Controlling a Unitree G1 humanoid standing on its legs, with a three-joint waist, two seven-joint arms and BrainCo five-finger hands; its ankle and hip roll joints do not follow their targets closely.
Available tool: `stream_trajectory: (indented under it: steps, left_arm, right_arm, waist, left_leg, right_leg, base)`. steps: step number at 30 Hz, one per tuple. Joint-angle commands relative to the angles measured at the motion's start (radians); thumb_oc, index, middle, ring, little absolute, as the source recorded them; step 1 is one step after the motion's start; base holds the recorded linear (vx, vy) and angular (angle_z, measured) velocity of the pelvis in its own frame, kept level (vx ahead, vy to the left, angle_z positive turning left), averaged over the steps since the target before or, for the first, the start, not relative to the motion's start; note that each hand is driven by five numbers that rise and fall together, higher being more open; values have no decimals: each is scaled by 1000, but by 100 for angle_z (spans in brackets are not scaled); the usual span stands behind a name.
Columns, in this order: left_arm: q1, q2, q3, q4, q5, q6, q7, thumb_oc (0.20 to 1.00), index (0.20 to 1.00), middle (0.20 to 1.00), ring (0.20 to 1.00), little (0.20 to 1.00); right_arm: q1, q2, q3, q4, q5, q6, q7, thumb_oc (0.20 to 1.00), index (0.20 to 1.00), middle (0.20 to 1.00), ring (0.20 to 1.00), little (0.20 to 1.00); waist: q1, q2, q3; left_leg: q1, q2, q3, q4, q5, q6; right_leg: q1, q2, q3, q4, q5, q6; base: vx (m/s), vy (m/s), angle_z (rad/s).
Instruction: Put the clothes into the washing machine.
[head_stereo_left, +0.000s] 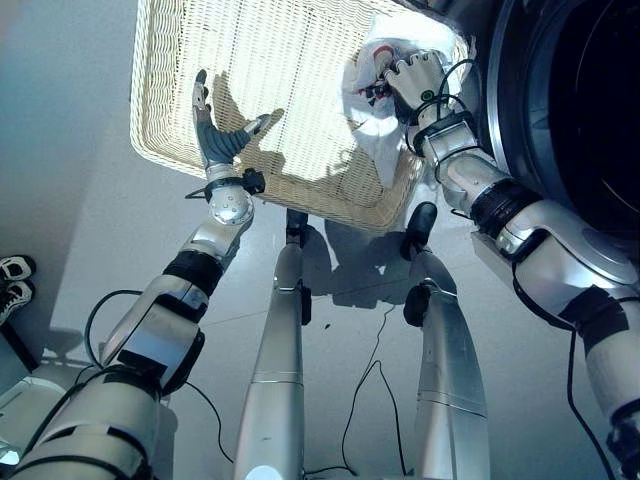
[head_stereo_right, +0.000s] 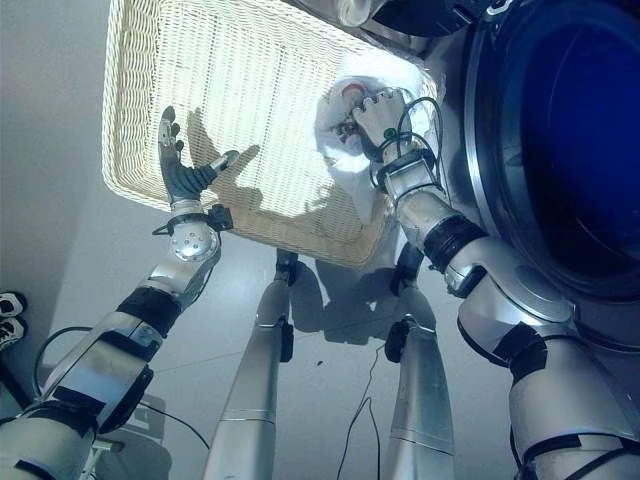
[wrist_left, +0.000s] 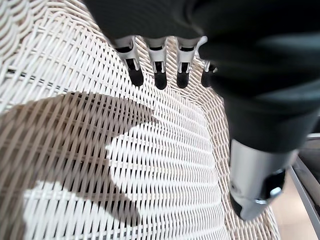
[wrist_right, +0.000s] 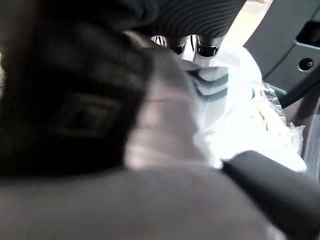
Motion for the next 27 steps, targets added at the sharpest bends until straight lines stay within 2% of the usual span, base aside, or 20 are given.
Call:
stream_trajectory:
  steps: [1,6,8,9,10,13,15,16,17,19,22,24,25,27]
  left_arm:
    - [0,-32,36,-15,11,-51,30,1000,1000,1000,1000,1000]
    - [7,-37,37,-19,14,-51,35,1000,1000,1000,1000,1000]
    - [10,-39,37,-23,15,-52,39,1000,1000,1000,1000,1000]
    - [10,-40,37,-23,15,-52,40,1000,1000,1000,1000,1000]
    - [9,-39,37,-23,15,-51,40,1000,1000,1000,1000,1000]
    - [7,-38,41,-26,13,-48,35,1000,1000,1000,1000,1000]
    - [10,-39,43,-32,14,-49,36,1000,1000,1000,1000,1000]
    - [13,-36,48,-40,11,-45,30,1000,1000,1000,1000,1000]
    - [13,-34,51,-41,11,-44,27,1000,1000,1000,1000,1000]
    - [21,-23,69,-44,5,-42,0,1000,1000,1000,1000,1000]
    - [38,-10,84,-49,-3,-44,-15,1000,1000,1000,1000,1000]
    - [50,-6,98,-53,1,-40,-18,1000,1000,1000,1000,1000]
    - [51,-7,99,-53,1,-40,-18,1000,1000,1000,1000,1000]
    - [55,-16,104,-56,11,-35,-5,1000,1000,1000,1000,1000]
  right_arm:
    - [63,-54,-6,53,25,-5,-9,200,200,200,200,200]
    - [68,-55,-14,48,61,-22,-31,200,200,200,200,200]
    - [78,-56,-21,43,121,-33,-48,200,200,200,200,200]
    - [84,-54,-32,32,209,-43,-63,200,200,200,200,200]
    - [85,-54,-37,30,219,-47,-67,200,200,200,200,200]
    - [97,-47,-72,15,382,-83,-62,200,200,200,200,200]
    - [108,-43,-94,-7,549,-121,-22,200,200,200,200,200]
    - [134,-27,-149,-47,784,-187,49,200,200,200,200,200]
    - [145,-20,-172,-63,862,-203,67,200,200,200,200,200]
    - [206,19,-283,-121,1152,-245,159,200,200,200,200,200]
    - [256,32,-354,-170,1368,-289,232,200,200,200,200,200]
    - [316,52,-416,-216,1528,-326,315,200,200,200,200,200]
    - [320,53,-420,-219,1545,-330,323,200,200,200,200,200]
    - [358,75,-450,-259,1684,-353,396,200,200,200,200,200]
  waist:
    - [-24,55,-17]
    - [-26,55,-17]
    - [-27,55,-17]
    - [-29,55,-17]
    - [-29,54,-17]
    - [-30,54,-17]
    - [-30,54,-17]
    - [-31,55,-17]
    - [-30,55,-17]
    - [-29,54,-17]
    - [-31,52,-17]
    - [-38,46,-17]
    - [-39,45,-17]
    - [-47,41,-17]
  left_leg:
    - [-47,-133,63,53,-27,112]
    - [-51,-133,64,54,-28,113]
    - [-51,-132,63,51,-28,113]
    - [-52,-132,64,51,-26,113]
    - [-51,-132,64,51,-27,113]
    - [-54,-132,64,53,-27,112]
    - [-55,-132,64,52,-26,111]
    - [-55,-132,65,51,-25,109]
    - [-55,-131,65,51,-25,108]
    - [-48,-132,66,52,-24,104]
    - [-45,-128,67,57,-25,100]
    - [-40,-120,73,57,-25,97]
    - [-39,-120,74,58,-25,96]
    - [-37,-114,78,52,-23,93]
  right_leg:
    - [8,81,-80,-78,82,74]
    - [5,84,-78,-79,81,72]
    - [6,84,-77,-80,82,72]
    - [3,86,-75,-79,82,71]
    - [4,86,-75,-79,82,71]
    - [1,84,-76,-79,83,72]
    - [-1,82,-77,-82,86,71]
    - [-3,82,-76,-82,84,69]
    - [-3,82,-76,-81,83,68]
    - [0,82,-77,-74,77,64]
    - [1,80,-78,-66,72,63]
    - [1,80,-77,-60,70,63]
    - [1,81,-76,-59,69,63]
    - [-1,82,-72,-62,71,64]
  base:
    - [0,0,0]
    - [0,0,0]
    - [0,0,0]
    - [0,0,0]
    - [0,0,0]
    - [0,0,0]
    - [0,0,0]
    - [0,0,0]
    - [0,0,0]
    - [0,0,0]
    - [0,0,0]
    - [0,0,0]
    - [0,0,0]
    - [0,0,0]
